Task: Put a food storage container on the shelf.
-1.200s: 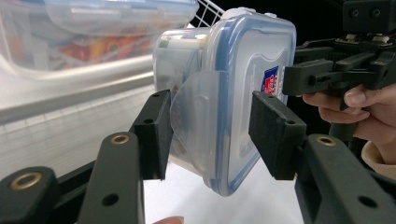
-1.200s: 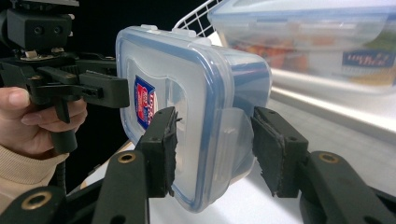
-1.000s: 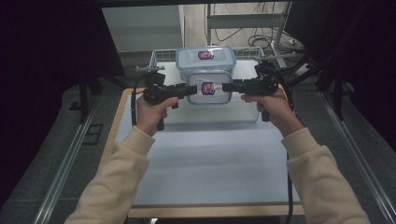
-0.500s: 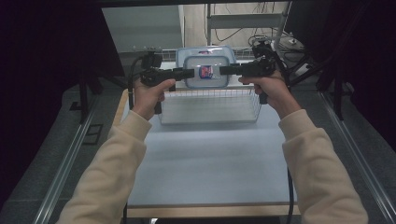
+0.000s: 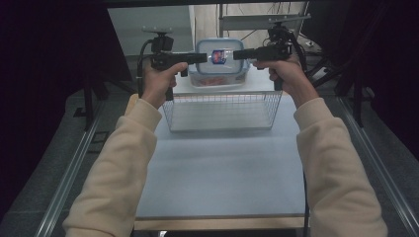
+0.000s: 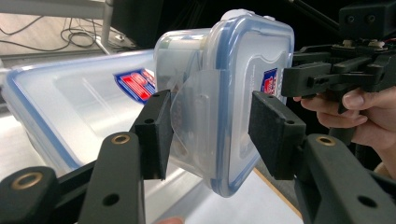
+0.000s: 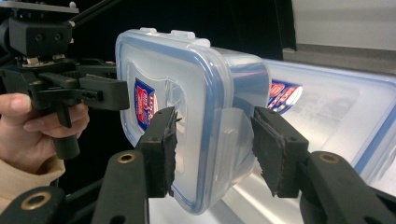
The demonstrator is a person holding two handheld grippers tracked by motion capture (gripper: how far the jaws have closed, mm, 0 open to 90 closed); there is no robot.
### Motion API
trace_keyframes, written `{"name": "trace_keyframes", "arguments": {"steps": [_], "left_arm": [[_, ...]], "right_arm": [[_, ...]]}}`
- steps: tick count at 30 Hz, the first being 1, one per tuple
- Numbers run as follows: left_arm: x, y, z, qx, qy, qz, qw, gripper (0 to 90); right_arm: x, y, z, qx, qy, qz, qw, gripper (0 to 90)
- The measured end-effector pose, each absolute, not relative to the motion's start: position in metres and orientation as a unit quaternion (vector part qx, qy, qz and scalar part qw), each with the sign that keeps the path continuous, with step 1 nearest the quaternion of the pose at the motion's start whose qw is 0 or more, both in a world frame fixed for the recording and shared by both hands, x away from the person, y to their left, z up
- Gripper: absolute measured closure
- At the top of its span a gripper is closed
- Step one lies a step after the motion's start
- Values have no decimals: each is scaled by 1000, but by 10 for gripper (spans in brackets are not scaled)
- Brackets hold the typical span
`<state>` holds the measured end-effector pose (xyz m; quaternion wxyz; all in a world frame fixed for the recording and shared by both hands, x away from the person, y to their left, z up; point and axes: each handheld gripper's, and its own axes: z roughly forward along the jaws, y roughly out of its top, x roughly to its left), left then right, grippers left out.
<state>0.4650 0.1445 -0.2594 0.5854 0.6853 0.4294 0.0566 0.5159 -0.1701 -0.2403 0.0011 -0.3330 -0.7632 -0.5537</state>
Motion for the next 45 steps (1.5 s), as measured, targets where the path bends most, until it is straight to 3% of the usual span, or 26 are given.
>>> {"name": "trace_keyframes", "arguments": {"steps": [21, 34, 39, 43, 45], "left_arm": [[514, 150, -278, 653, 478, 14, 588, 501], [531, 144, -288, 632, 501, 1, 592, 313], [526, 148, -288, 632, 500, 14, 592, 243], [515, 152, -284, 636, 494, 31, 592, 258], [507, 153, -284, 643, 489, 46, 588, 309]], "right_arm": [[572, -163, -256, -373, -742, -556, 37, 492], [575, -161, -268, -426, -713, -556, 14, 361], [572, -168, -271, -428, -704, -567, 8, 349], [565, -174, -270, -427, -705, -567, 1, 340], [562, -178, -270, -430, -699, -571, 1, 345]]}}
